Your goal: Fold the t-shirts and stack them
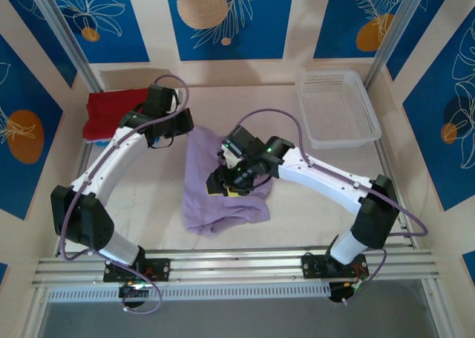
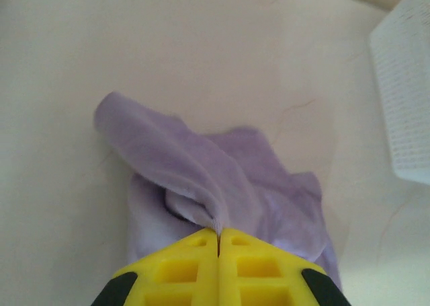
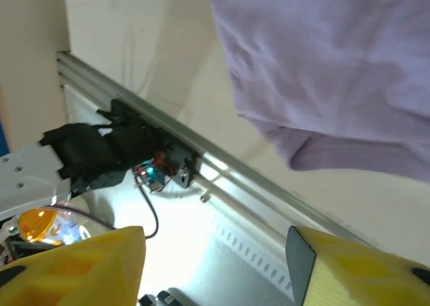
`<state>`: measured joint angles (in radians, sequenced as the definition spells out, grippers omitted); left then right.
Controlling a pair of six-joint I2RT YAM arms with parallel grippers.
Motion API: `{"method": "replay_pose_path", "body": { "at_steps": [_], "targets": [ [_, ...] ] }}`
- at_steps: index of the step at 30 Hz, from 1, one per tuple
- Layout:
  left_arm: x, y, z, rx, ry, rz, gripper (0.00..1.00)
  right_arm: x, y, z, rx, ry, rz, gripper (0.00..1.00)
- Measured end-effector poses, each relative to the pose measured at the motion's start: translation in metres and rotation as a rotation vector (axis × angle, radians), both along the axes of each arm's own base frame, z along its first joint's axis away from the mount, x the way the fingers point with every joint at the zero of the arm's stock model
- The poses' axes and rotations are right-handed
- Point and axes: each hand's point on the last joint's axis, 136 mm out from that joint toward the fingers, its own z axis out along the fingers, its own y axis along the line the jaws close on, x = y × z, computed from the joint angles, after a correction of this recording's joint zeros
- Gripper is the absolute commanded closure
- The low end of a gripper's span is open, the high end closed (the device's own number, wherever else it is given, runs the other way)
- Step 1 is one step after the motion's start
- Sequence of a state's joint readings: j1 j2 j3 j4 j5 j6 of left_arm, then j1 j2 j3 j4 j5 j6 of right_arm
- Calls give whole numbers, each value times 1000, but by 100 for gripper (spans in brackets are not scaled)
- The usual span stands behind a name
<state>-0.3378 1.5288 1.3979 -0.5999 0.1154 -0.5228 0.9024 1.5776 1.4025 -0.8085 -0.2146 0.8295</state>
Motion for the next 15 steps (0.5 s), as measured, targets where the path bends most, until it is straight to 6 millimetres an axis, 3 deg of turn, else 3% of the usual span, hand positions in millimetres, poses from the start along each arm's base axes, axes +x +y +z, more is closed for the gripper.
{"method": "replay_pose_path", "body": {
  "at_steps": [2,3,4,5,10,15],
  "targets": [
    [-5,4,-12,10,34,-6,100,13,-7,-2,-12,-8,-39,40],
    [-7,4,-15,9,46,-9,81,22,-13,-2,-19,-15,-66,41],
    [-8,3,-17,10,52,-20,51,31,-20,-3,-30,-23,-93,41],
    [-9,2,-19,11,57,-30,36,41,-28,-5,-45,-28,-122,42],
    [-17,0,-28,35,95,-47,30,86,-83,-20,-126,-34,-283,42],
    [-43,-26,-37,139,110,-127,30,98,-140,-35,-140,10,-395,44]
  ]
}}
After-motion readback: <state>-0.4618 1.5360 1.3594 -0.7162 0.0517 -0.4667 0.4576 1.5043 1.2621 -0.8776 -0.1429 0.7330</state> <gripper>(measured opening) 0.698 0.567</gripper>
